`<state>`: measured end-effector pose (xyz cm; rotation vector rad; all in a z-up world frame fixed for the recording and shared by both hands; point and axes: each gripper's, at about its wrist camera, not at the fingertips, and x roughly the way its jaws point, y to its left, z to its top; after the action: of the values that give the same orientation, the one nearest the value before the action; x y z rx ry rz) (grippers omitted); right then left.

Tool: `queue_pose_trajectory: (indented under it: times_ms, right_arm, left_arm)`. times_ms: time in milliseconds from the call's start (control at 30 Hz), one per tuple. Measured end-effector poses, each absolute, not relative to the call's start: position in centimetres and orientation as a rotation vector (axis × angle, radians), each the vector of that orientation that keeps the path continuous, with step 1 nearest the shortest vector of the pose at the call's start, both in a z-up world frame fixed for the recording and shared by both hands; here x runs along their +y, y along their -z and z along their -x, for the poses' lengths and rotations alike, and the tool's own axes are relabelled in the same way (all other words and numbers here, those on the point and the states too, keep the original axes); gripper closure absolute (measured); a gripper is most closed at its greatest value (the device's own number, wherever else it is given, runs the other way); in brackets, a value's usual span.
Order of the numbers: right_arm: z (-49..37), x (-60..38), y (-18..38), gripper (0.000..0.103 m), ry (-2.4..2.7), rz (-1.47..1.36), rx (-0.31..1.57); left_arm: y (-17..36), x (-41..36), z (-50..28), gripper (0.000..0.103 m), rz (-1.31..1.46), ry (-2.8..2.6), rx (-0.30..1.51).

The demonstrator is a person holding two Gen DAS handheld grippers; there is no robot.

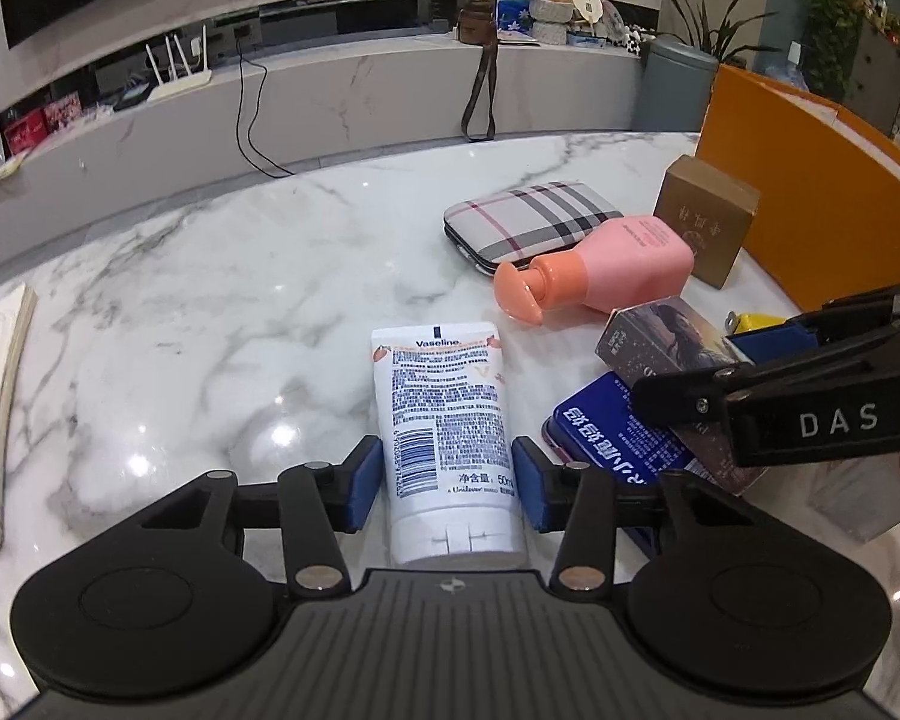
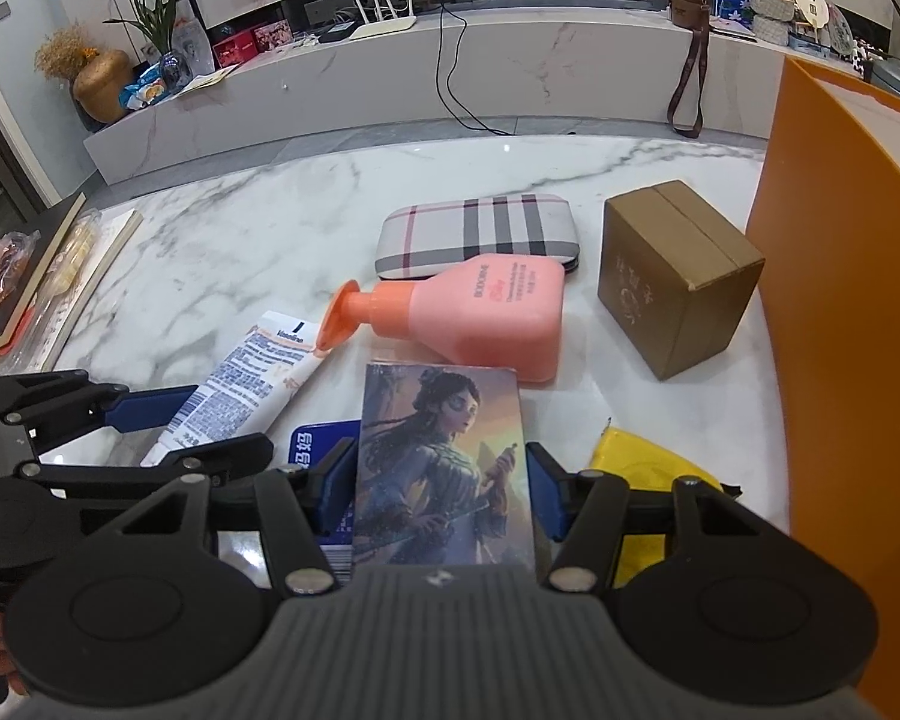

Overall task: Organize rigid objects
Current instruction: 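Grasp the white Vaseline tube with the left gripper while the right grasps the illustrated card box, then lift and carry the Vaseline tube and card box over the orange box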

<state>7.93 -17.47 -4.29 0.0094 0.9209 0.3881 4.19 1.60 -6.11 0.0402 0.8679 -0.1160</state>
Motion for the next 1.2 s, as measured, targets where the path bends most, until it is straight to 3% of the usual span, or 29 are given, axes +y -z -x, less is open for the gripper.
queue_pose_trajectory:
  times_ms: [1200]
  right_arm:
    - [-6.2,-18.3,0.2,0.043,-0.395,-0.011,0.820]
  left_arm:
    - [1.5,1.0,-2.3,0.052,-0.059,0.126,0.753]
